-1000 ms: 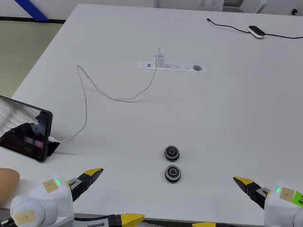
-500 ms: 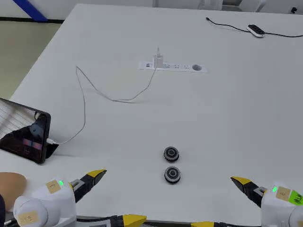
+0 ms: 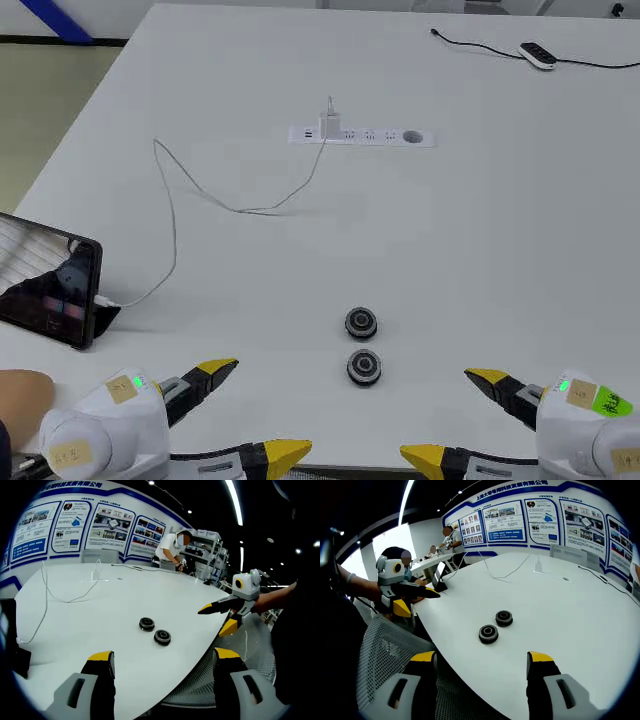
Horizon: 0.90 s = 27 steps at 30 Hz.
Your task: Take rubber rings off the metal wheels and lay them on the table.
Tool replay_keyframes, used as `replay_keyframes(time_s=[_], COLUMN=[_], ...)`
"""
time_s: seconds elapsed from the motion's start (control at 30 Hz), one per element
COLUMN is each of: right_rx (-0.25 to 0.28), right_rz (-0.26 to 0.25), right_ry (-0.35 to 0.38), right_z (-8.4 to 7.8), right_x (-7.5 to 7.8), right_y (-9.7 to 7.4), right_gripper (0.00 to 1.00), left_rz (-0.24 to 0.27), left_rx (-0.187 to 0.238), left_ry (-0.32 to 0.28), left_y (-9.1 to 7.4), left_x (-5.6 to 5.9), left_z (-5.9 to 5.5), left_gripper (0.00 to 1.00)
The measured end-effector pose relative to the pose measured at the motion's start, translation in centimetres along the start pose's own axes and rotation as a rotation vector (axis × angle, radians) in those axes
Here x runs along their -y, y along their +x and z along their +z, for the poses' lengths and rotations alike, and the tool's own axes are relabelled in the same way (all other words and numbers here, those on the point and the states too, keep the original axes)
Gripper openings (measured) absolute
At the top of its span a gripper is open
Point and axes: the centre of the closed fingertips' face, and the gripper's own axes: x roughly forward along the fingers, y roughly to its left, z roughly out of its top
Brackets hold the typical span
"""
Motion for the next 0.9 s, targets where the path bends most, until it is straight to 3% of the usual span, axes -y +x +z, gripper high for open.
replay_keyframes(time_s=[0.23, 0.9], right_rx=[-0.004, -0.011], right_rz=[0.007, 0.04], right_ry=[-0.006, 0.019], right_z=[0.2, 0.2], right_x=[-0.2, -0.3], right_y=[0.6, 2.3], right_gripper=[0.69, 0.56], left_rz=[-0.018, -0.056], left_rx=[-0.019, -0.065], left_ry=[0.009, 0.055], left_y=[0.5, 3.0], left_x=[0.4, 0.2], left_z=[0.0, -0.1], left_gripper=[0.78, 0.61])
